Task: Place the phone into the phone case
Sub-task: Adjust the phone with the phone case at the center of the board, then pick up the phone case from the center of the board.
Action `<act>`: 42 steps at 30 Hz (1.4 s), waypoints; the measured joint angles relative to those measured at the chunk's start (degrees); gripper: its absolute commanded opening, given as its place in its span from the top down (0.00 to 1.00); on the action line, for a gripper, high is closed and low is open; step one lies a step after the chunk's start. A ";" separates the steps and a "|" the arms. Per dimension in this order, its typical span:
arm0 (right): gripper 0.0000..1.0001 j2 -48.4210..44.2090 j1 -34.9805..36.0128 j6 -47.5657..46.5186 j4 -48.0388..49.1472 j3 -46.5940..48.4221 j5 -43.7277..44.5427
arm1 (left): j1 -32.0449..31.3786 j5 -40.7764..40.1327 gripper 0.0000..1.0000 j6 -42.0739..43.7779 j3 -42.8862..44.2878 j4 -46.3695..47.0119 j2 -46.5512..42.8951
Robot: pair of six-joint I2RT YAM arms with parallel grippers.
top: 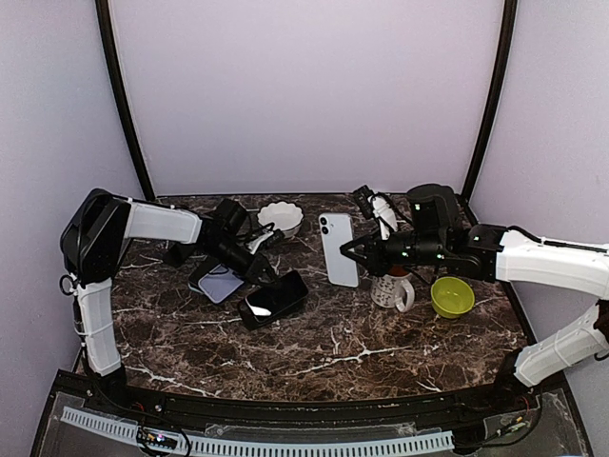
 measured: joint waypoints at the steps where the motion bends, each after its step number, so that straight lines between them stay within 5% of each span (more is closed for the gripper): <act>1: 1.00 0.00 0.00 -0.02 -0.02 0.00 0.00 | -0.02 0.00 0.99 0.26 0.35 -0.37 0.09; 24: 1.00 0.00 0.00 -0.02 -2.67 1.49 0.02 | -0.04 -10.91 0.14 4.74 3.43 -4.98 -2.47; 30: 1.00 0.00 0.00 -0.02 -2.95 1.92 0.00 | 2.64 -21.33 0.16 5.88 3.23 -5.35 -12.79; 37: 1.00 0.00 0.00 0.00 -2.95 1.92 -0.02 | 5.05 -39.34 0.29 9.70 2.27 -9.46 -11.50; 42: 0.99 0.00 0.00 0.02 -3.10 1.92 0.00 | 4.92 -43.80 0.53 11.15 1.62 -11.63 -9.27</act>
